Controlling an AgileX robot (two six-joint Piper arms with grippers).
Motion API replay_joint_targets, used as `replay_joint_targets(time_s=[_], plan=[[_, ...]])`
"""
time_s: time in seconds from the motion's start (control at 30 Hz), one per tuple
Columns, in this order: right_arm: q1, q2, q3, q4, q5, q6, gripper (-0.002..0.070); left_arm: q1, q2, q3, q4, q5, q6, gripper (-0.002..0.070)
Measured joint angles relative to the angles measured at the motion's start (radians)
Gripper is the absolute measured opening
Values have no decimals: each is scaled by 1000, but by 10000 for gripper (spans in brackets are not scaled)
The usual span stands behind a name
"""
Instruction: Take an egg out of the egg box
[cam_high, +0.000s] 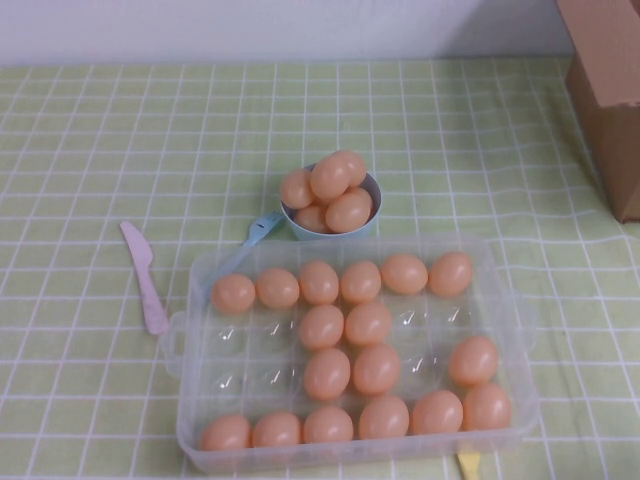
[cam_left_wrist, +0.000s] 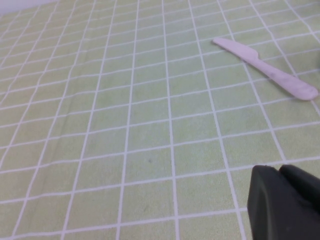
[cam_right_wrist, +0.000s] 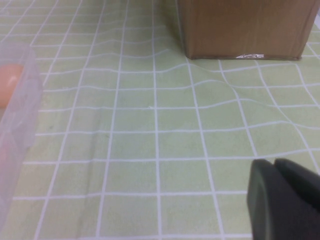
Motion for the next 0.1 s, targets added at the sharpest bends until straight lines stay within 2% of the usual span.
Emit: replay_joint_targets(time_s=[0.1], plan=[[-13,0,0,0,0,0,-17,0,0,0,0,0,0,-5]])
